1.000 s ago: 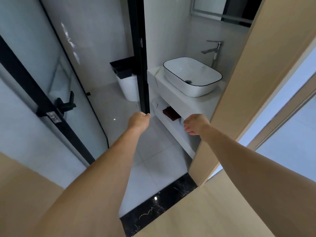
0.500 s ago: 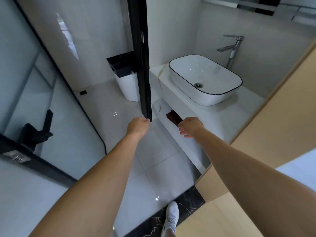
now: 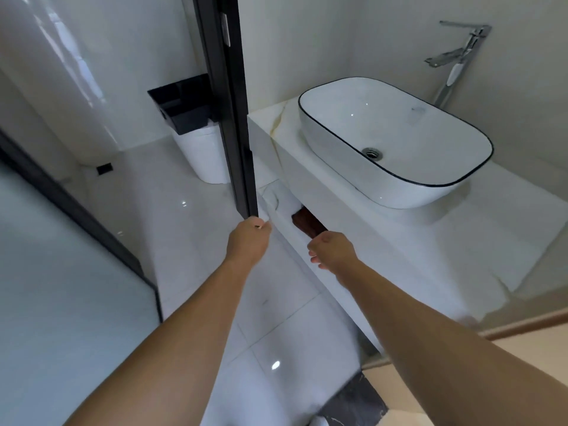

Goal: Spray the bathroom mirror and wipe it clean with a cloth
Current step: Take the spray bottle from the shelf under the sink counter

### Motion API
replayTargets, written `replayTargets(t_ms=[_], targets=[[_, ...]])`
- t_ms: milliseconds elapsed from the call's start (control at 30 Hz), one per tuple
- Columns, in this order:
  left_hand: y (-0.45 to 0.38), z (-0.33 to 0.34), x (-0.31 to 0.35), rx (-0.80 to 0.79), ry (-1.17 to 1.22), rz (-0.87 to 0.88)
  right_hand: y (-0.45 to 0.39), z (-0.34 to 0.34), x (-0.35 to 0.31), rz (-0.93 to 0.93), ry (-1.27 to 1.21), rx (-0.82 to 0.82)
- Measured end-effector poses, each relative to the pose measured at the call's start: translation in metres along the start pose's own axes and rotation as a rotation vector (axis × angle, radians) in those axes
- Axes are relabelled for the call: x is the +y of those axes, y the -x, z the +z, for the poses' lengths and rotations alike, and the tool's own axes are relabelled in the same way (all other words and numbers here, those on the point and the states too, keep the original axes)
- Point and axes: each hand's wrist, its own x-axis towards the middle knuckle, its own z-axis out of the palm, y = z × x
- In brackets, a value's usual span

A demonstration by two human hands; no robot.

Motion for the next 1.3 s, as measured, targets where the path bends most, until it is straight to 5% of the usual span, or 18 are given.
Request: replayTargets(t_ms=[433,767,967,1300], targets=[[-0.178,0.176,-0.136,-0.112,0.005,0.177,-0.201,0.113,0.149,-0.023,0.021,0.264],[-0.249,0.293,-0.166,-0.156,0.039,0.440,-0.293,0.104,0.245,0.039,-0.022,0.564],[-0.256,0.334,-0.169,-0.244,0.042,0.455,-0.313,0.076,0.280,0.162,-0.187,0.826],[-0.267,0.349,-0.172,-0.231,0.092,0.502,-0.351,0.042,0.276,-0.147,-0.276,0.721]])
